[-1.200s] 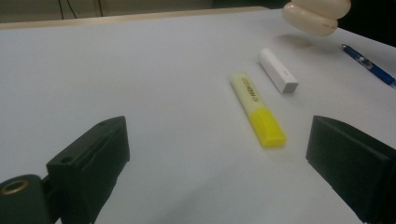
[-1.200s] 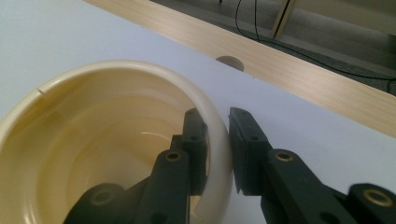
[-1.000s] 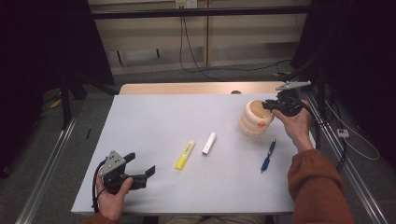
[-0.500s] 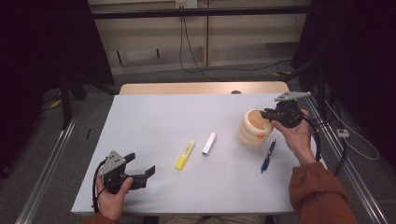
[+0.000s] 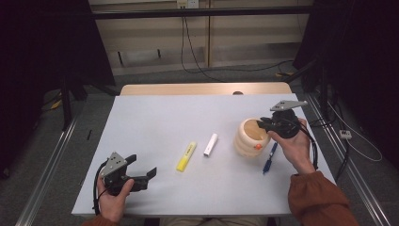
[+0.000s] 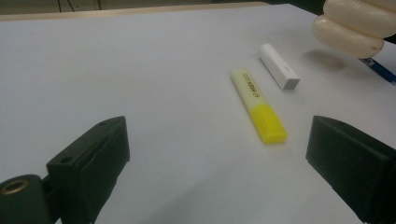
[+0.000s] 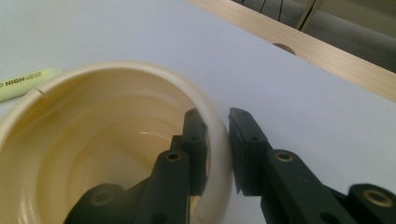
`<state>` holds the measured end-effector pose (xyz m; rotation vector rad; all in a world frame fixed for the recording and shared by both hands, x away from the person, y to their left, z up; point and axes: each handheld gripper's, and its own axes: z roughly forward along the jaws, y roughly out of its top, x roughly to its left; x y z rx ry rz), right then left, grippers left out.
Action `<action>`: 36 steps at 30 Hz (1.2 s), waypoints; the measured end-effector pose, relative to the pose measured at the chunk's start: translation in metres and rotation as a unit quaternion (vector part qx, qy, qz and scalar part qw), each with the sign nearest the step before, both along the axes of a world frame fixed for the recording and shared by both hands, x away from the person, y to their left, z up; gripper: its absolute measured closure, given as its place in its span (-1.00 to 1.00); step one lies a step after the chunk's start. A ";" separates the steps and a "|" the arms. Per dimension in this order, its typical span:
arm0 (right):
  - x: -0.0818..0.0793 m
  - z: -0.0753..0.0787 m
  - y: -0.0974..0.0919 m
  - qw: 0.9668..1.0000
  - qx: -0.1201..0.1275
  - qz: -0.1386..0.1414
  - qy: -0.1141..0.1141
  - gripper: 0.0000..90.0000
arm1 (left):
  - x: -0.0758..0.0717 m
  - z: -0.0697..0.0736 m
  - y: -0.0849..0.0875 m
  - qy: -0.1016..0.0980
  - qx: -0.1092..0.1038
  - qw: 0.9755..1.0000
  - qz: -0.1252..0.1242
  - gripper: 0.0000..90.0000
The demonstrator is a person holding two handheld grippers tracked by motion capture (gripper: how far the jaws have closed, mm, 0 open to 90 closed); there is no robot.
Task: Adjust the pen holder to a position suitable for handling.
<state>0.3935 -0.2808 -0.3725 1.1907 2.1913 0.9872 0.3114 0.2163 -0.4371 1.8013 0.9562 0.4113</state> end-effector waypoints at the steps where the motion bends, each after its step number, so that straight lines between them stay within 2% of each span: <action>1: -0.001 -0.001 0.002 1.000 0.000 0.002 0.001 0.73 | 0.000 0.000 0.000 0.000 0.002 1.000 0.000 -0.87; 8: -0.006 -0.006 0.012 1.000 0.004 0.002 0.008 0.73 | 0.000 0.000 0.001 0.003 0.002 1.000 0.002 -0.87; 13: -0.007 -0.011 0.020 1.000 -0.010 0.010 0.011 0.73 | 0.001 -0.001 0.001 0.004 0.005 1.000 -0.001 -0.87; 20: -0.008 -0.012 0.027 1.000 -0.010 0.014 0.013 0.73 | 0.001 -0.001 0.001 0.005 0.005 1.000 -0.001 -0.87; 25: -0.006 -0.018 0.035 0.999 -0.023 0.021 0.020 0.73 | 0.001 -0.001 0.001 0.006 0.002 1.000 -0.001 -0.87; 36: -0.002 -0.021 0.038 0.999 -0.023 0.017 0.021 0.71 | 0.001 -0.001 0.000 0.007 0.003 1.000 -0.003 -0.87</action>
